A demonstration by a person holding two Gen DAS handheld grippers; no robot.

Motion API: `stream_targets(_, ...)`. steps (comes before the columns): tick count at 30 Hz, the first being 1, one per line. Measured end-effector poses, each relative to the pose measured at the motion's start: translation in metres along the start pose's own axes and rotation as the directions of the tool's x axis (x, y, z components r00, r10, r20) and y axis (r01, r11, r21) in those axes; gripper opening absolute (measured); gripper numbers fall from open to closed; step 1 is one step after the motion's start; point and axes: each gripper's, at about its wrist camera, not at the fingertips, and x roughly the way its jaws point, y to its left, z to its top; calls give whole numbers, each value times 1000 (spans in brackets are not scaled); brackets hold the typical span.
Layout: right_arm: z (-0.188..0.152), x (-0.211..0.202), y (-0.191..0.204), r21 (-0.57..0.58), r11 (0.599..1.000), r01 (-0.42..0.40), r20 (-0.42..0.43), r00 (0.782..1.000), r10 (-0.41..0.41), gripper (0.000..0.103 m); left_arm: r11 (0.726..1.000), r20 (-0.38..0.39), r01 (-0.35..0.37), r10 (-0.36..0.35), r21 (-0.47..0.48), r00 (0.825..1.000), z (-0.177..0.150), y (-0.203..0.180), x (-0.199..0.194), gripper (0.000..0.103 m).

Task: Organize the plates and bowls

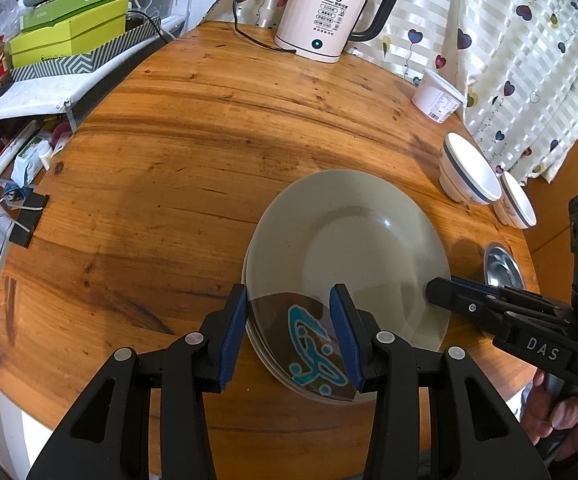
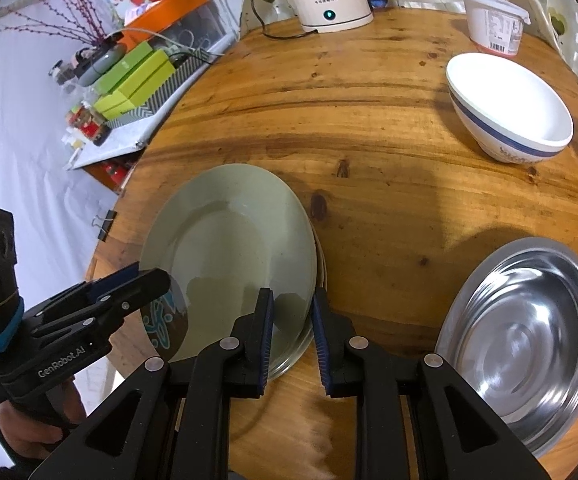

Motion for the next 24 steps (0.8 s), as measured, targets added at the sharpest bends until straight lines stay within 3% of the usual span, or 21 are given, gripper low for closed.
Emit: stream_targets(24,-3,-2,4,-61,996,57,28,998,-56,26,1000,12,11,-10,-26,1000,-1,7,-1,43)
